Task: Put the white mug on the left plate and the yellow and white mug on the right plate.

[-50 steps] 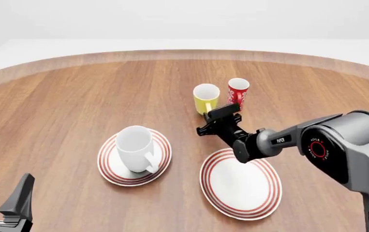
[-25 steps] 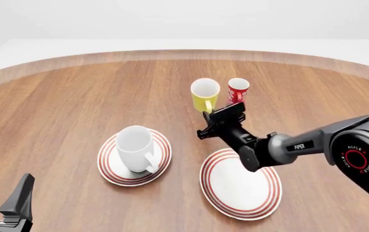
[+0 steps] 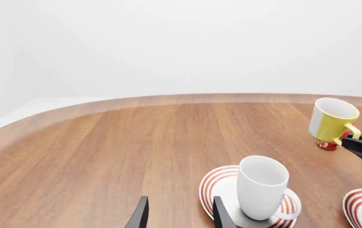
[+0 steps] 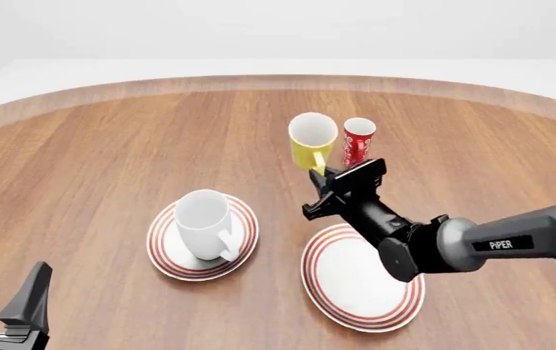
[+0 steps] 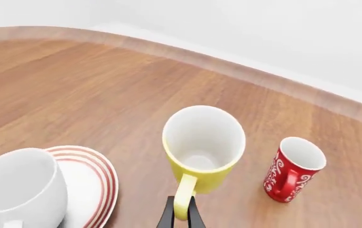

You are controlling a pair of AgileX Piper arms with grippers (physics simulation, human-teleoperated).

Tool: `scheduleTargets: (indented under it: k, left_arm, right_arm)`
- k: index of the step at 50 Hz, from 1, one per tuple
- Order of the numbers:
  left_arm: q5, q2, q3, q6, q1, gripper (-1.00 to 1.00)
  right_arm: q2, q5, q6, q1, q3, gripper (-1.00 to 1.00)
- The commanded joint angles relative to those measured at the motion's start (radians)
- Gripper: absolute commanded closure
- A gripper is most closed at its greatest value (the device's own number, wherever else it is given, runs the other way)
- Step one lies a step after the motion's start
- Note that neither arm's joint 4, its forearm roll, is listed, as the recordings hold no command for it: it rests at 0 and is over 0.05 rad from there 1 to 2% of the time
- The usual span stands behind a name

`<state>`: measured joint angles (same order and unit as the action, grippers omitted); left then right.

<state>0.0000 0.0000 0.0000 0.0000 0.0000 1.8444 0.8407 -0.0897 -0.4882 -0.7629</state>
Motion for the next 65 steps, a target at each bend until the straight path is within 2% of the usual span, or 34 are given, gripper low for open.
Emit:
scheduleTargets:
  k: [1, 10, 19, 21, 23, 30, 35, 41, 52, 58, 65]
  left_arm:
    - [0.0, 0.0, 0.0, 0.0, 0.0, -1.0]
    - [0.0, 0.0, 0.0, 0.0, 0.0, -1.0]
    - [0.0, 0.0, 0.0, 0.0, 0.0, -1.0]
    - [0.0, 0.0, 0.0, 0.0, 0.0, -1.0]
    - [0.0, 0.0, 0.0, 0.0, 0.0, -1.0]
    - [0.0, 0.0, 0.0, 0.0, 0.0, -1.0]
    - [0.0, 0.0, 0.0, 0.0, 0.0, -1.0]
    - [0.0, 0.0, 0.0, 0.0, 0.0, -1.0]
    - [0.0, 0.0, 0.0, 0.0, 0.0, -1.0]
    - [0.0, 0.0, 0.0, 0.0, 0.0, -1.0]
    - [0.0, 0.0, 0.0, 0.0, 0.0, -1.0]
  right_arm:
    - [-0.109, 0.046, 0.028, -0.019, 0.114, 1.0]
    - [-0.224, 0.099, 0.036, -0.005, 0.254, 1.0]
    - [-0.346, 0.069, 0.03, -0.013, 0.326, 1.0]
    - [-0.372, 0.06, 0.046, -0.021, 0.341, 1.0]
    - [-0.394, 0.046, 0.031, -0.024, 0.353, 1.0]
    - [-0.518, -0.016, 0.043, -0.021, 0.398, 1.0]
    - [-0.581, -0.05, 0.016, -0.026, 0.423, 1.0]
    - [-0.651, -0.091, 0.012, -0.035, 0.449, 1.0]
    - [-0.849, -0.216, 0.014, -0.028, 0.517, 1.0]
    - [-0.903, -0.252, 0.009, -0.011, 0.54, 1.0]
    - [-0.987, -0.333, -0.003, -0.033, 0.56, 1.0]
